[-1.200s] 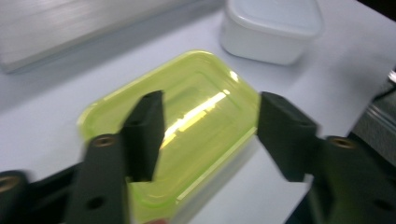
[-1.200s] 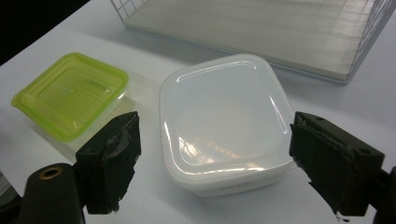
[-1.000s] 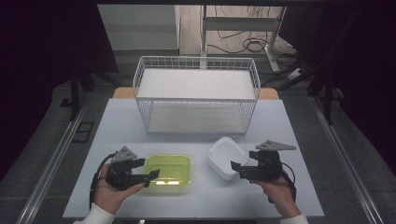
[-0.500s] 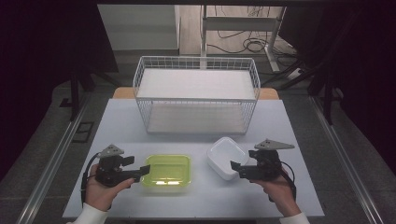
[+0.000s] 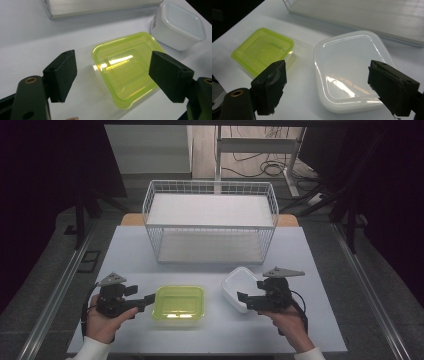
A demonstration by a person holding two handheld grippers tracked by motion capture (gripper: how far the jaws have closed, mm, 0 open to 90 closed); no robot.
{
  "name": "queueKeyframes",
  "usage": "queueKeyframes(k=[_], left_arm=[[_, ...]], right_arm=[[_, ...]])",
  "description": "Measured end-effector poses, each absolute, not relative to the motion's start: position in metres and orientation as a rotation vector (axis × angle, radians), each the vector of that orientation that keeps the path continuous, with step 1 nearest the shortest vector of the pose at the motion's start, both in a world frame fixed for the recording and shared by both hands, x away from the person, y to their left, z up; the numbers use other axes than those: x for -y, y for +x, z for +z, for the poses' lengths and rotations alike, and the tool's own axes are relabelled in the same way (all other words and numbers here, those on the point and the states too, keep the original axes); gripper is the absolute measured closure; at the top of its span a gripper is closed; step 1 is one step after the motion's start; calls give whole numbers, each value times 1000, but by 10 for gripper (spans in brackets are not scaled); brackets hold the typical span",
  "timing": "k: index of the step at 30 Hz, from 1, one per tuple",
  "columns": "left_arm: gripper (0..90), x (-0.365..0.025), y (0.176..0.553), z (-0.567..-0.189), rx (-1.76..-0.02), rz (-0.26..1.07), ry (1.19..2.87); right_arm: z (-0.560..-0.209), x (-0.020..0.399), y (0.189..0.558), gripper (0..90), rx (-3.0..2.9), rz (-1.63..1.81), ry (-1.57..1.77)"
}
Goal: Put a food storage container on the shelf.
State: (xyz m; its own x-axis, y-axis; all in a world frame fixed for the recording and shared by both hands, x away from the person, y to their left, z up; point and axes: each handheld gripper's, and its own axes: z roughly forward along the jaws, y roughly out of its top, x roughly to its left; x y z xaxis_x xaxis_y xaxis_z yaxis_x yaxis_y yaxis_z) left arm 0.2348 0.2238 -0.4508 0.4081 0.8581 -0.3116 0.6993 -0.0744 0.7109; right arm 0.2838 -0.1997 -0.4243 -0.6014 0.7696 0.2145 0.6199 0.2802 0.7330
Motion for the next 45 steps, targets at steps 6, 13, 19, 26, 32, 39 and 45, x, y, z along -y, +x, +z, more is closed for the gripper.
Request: queueKeyframes(k=[6,13,19,26,32,39,45], left_arm=[[246,-225,242,-456,-1370,184,1834],[253,-237,245,-457,-1423,120,1770],[257,-239,250,-466,-1441,49,1759],[258,-238,262,-467,-1440,3,1759],[260,-240,265,-472,-1451,-19,1759],[278,-239,265,-479,-1452,-58,1759],[301,-236,264,-483,-1444,-78,1767]], right_arm=[[-426,184,287,157,-2382,1239,1297],[-431,165,287,200,-2419,1264,1284],[-437,158,290,252,-2422,1278,1321],[-452,138,297,308,-2497,1271,1378],[-455,127,303,350,-2510,1265,1424],[-466,118,306,388,-2560,1248,1474],[-471,110,307,395,-2565,1247,1504]])
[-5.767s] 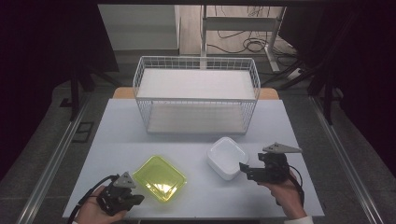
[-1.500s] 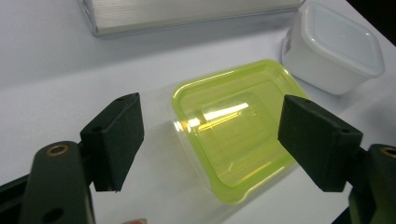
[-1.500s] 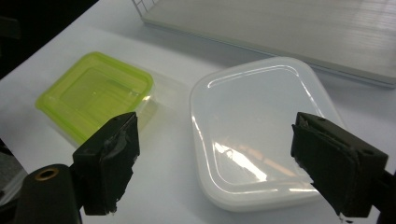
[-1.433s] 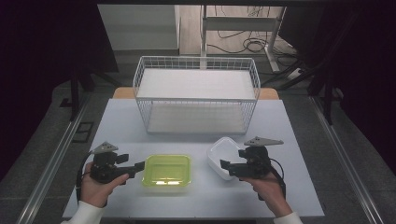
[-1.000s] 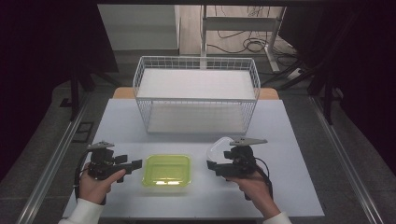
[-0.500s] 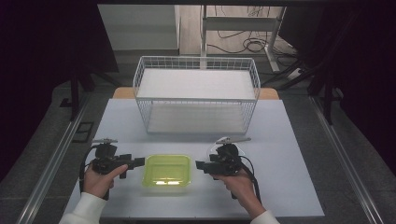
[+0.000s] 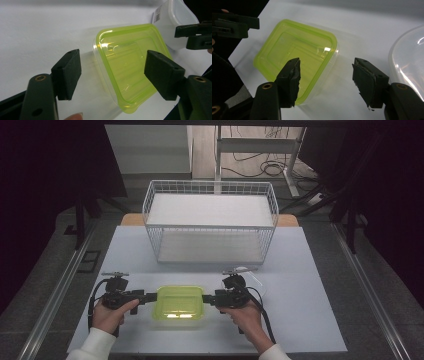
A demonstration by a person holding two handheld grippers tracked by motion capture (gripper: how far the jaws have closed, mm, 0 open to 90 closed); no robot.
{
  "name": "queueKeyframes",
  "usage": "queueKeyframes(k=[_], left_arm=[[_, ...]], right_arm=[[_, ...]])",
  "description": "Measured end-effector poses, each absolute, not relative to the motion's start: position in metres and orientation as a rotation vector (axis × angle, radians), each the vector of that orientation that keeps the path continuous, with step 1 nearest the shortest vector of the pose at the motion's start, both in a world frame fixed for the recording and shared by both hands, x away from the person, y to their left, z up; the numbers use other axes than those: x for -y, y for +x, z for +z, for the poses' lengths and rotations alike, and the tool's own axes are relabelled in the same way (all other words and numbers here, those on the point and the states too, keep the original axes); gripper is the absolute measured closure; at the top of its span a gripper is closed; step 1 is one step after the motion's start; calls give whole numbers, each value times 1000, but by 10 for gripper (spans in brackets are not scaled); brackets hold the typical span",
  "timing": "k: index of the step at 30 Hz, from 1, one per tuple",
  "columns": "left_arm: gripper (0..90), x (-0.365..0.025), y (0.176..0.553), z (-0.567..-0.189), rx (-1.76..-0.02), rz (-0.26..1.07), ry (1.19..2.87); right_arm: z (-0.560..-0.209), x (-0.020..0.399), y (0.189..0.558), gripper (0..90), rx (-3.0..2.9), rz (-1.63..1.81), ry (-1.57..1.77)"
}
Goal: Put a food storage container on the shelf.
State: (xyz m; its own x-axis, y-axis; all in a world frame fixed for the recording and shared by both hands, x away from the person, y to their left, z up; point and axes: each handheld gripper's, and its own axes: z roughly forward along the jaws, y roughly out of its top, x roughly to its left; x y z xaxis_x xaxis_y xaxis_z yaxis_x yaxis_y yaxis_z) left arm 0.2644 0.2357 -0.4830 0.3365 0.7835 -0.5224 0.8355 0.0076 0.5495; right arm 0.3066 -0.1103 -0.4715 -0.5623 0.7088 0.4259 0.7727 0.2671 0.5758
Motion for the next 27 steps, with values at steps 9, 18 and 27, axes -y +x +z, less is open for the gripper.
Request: queueKeyframes(k=[9,18,27], left_arm=[[318,-237,266,-493,-1459,-131,1745],[362,-236,267,-499,-1454,-172,1731],[406,-237,269,-507,-1471,-202,1744]], right_arm=[[-485,101,310,453,2396,-1142,-1431],[-480,85,300,487,2533,-1116,-1423],[-492,90,306,515,2423,-1090,-1469]])
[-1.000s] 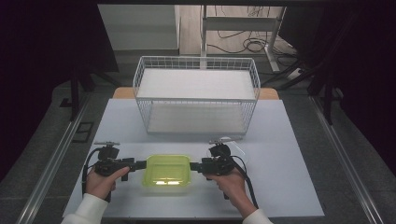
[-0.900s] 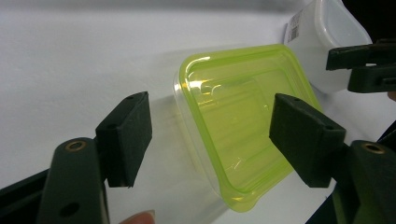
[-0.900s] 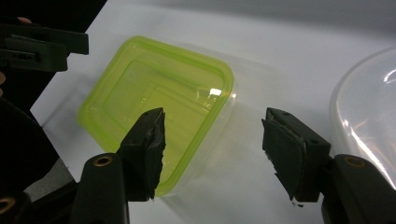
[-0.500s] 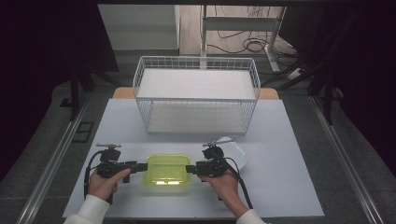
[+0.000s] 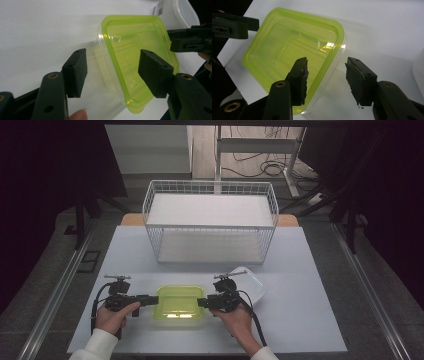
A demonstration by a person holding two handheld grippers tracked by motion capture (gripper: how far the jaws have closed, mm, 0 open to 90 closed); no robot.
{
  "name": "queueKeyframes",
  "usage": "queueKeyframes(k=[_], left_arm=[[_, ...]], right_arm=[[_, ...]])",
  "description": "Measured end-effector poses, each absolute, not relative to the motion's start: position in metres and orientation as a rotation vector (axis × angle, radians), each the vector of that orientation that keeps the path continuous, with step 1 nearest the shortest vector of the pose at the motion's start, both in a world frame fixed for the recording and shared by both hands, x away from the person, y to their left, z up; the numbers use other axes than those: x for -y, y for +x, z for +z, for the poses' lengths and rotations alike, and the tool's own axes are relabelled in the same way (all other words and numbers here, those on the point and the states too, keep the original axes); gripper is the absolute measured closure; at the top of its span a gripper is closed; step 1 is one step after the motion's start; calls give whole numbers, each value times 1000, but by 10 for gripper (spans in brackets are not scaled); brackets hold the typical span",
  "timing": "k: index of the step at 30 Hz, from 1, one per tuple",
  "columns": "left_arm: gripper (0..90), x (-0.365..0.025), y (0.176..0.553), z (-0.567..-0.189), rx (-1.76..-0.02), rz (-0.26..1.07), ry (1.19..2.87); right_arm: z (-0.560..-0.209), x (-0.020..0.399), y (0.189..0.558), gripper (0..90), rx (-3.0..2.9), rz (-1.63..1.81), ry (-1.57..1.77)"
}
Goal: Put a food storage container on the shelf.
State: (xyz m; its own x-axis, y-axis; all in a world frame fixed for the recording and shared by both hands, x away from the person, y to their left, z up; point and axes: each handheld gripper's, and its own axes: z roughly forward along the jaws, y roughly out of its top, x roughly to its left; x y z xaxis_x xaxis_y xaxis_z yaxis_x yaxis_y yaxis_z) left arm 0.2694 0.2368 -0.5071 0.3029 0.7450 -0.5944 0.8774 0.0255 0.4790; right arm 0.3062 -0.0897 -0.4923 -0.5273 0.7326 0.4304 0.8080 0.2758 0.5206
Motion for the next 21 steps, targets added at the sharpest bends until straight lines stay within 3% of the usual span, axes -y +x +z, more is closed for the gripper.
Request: queueKeyframes(k=[12,16,21], left_arm=[[589,-225,271,-515,-1457,-297,1781],[719,-229,270,-513,-1459,-296,1744],[761,-231,266,-509,-1436,-285,1732]], right_arm=[[-499,84,306,569,2356,-1070,-1448],[-500,87,307,628,2314,-1088,-1466],[-500,91,305,697,2241,-1120,-1508]])
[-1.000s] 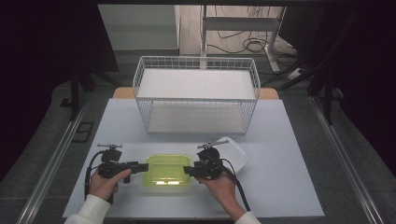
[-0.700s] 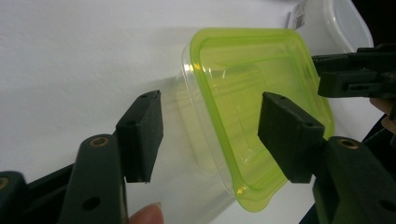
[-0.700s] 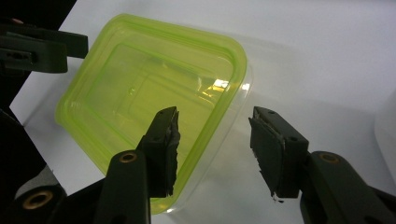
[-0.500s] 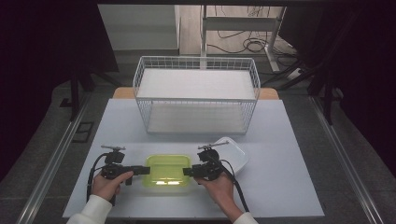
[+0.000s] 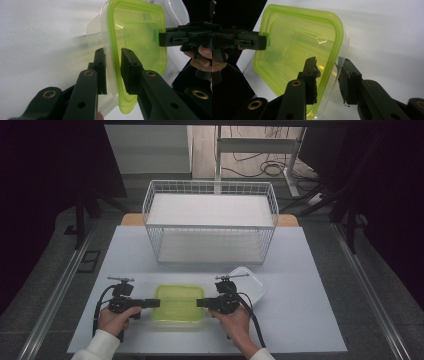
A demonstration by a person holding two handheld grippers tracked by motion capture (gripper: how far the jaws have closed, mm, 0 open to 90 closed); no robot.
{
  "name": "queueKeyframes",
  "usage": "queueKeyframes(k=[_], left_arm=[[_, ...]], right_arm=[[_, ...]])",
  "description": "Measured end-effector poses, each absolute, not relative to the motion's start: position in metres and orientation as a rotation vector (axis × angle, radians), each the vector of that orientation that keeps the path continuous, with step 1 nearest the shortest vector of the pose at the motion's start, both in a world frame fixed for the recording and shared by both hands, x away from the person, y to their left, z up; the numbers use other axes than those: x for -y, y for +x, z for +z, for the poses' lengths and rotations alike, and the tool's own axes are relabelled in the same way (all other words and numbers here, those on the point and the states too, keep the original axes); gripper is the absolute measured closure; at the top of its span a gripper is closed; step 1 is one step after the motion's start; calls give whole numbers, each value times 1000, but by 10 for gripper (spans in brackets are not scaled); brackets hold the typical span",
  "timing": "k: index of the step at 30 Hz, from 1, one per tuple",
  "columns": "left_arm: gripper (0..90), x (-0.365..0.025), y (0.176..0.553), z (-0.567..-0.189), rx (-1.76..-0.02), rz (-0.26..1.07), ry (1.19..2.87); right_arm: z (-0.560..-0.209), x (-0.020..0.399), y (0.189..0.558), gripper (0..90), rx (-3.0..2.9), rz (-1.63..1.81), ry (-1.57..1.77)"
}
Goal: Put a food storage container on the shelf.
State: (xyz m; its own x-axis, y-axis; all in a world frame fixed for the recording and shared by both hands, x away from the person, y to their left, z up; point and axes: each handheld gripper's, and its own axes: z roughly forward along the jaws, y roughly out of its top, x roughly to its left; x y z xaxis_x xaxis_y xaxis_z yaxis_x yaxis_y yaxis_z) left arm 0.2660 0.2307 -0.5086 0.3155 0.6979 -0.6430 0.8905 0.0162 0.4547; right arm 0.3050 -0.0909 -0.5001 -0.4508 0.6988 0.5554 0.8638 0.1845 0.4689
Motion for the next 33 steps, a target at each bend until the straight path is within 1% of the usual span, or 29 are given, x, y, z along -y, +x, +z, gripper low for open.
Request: queueKeyframes(k=[3,4,8,17,25,33], left_arm=[[771,-231,264,-507,-1421,-286,1726],[770,-230,263,-505,-1415,-281,1725],[769,-229,261,-502,-1404,-278,1718],[771,-226,254,-483,-1344,-204,1723],[769,-220,246,-464,-1271,-119,1729],[781,-219,244,-456,-1245,-92,1719]], right_arm=[[-499,92,304,713,2231,-1132,-1518],[-497,93,304,732,2228,-1157,-1521],[-496,96,304,738,2218,-1181,-1512],[-485,104,303,746,2210,-1254,-1463],[-469,113,300,752,2219,-1356,-1401],[-453,119,293,765,2266,-1436,-1329]])
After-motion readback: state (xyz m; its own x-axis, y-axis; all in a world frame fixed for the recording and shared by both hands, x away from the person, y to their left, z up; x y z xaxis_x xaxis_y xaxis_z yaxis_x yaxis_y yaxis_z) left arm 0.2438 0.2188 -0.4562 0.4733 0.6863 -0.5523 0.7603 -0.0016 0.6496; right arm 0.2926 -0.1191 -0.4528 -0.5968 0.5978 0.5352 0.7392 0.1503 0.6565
